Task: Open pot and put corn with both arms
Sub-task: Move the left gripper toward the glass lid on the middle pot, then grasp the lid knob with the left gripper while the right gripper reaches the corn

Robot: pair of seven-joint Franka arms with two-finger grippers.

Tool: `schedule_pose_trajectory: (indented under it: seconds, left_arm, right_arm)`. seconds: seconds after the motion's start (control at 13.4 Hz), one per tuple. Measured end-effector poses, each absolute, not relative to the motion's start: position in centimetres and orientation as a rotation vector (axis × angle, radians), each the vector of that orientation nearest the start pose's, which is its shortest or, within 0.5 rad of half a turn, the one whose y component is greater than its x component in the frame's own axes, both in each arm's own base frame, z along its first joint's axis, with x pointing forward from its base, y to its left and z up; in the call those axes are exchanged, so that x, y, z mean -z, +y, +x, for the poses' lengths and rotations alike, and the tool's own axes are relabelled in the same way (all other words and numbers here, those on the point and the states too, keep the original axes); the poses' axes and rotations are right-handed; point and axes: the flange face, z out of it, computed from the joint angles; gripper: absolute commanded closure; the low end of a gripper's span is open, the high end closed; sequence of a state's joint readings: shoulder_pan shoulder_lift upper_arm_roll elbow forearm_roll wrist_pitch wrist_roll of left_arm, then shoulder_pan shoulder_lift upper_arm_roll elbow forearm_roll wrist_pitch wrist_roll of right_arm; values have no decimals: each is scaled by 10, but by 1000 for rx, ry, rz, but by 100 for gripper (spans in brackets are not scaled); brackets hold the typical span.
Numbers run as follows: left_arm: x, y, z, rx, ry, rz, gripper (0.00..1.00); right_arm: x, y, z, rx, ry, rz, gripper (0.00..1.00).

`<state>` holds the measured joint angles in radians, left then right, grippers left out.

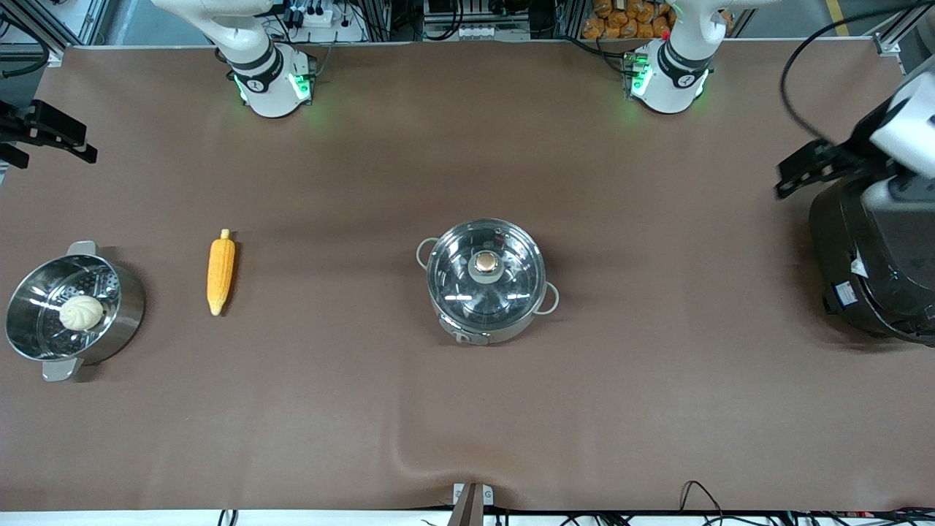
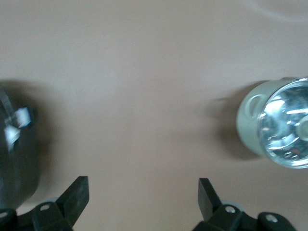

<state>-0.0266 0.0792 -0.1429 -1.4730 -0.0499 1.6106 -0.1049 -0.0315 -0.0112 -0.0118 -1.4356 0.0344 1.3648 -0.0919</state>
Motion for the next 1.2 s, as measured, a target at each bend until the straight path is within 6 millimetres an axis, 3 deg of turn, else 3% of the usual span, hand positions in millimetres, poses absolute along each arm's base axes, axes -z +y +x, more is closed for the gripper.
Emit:
schedule_pose_trajectory:
  seconds: [0.22,0.45,0.6,0.75,0.97,1.2]
  left_arm:
    - [-584,-207,590,102,116,-3248,0]
    - [-533,-319,585,103,-75,-3299,0]
    - [-507,-366,584,92,-215,-3293,0]
    - [-484,-399,584,100,-309,-3257,0]
    - [-452,-438,575,113,-373,-3227,0]
    - [-420,-471,562,134,-406,-3198,0]
  right_arm:
    - [-677,-19,531,-49,-84,-3104,0]
    - [-671,-18,537,-30,-85,-3104,0]
    - [-651,-18,547,-16,-84,-3104,0]
    - [-608,-16,558,-31,-85,-3103,0]
    - [-527,-20,565,-43,-73,-3104,0]
    - [-457,-41,560,-5,-16,-3110,0]
